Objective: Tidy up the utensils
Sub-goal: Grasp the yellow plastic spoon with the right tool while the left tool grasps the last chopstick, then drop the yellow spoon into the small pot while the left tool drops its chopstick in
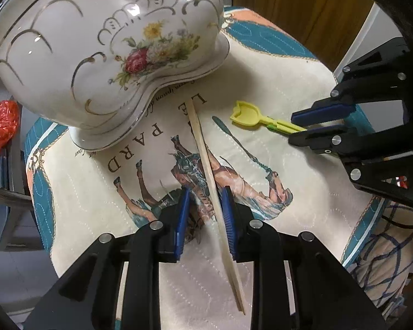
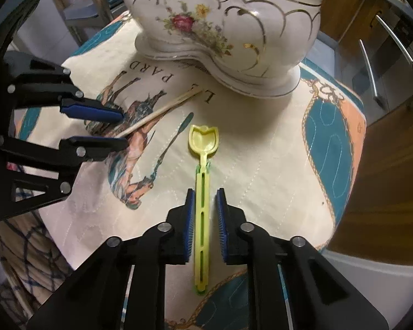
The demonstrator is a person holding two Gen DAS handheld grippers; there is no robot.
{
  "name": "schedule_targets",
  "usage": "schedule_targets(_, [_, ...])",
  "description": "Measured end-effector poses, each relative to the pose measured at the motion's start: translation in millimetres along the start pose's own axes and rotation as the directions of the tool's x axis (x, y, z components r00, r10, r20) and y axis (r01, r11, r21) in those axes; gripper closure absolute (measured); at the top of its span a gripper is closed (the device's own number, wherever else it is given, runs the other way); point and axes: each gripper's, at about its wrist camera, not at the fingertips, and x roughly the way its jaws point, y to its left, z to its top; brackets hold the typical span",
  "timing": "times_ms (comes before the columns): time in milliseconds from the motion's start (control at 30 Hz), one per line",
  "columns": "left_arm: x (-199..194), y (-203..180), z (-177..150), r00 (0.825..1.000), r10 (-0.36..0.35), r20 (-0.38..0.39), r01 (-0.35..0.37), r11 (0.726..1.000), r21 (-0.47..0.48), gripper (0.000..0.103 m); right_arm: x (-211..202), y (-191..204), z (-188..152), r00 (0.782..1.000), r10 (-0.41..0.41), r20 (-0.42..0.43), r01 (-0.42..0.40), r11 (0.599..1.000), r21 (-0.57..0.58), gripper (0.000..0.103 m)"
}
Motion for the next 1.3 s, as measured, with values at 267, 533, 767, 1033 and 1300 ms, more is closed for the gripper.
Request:
schedule_targets(267, [-1,-1,-2,1.000,-0.006,0.002,0.006,1.000,-0.021,0.096,-1,-1,-5,1.000,0.017,-0.009,-0.017,1.000,0.025,0.093])
schedule_targets(533, [-14,5,-30,0.991,0.001,0.133,0.008,0.998,-0.067,0.098,-11,-13,-25,0.995,0.047,0.091,-0.054,0.996,0.076,0.093])
schedule_targets(767, [-66,16,-48,0.930,-0.011,0.366,0.063,0.990,-0.130,0.098,-44,-32,-44,0.947,0.059,0.315,-0.113,0.981,0.155,0.093])
schedule_targets(1033, [-99,31,-61,0.816,-0.038,0.577,0.174,0.968,-0.182,0.098,-81,-44,-50,0.822,0.090,0.563,-0.235,0.953,0.190,0.093])
schedule_targets(1300, [-117,42,-59,0.684,-0.025,0.729,0.230,0.956,-0.183,0.098,-103,-41,-41,0.683,0.099,0.723,-0.302,0.940,0.156,0.093])
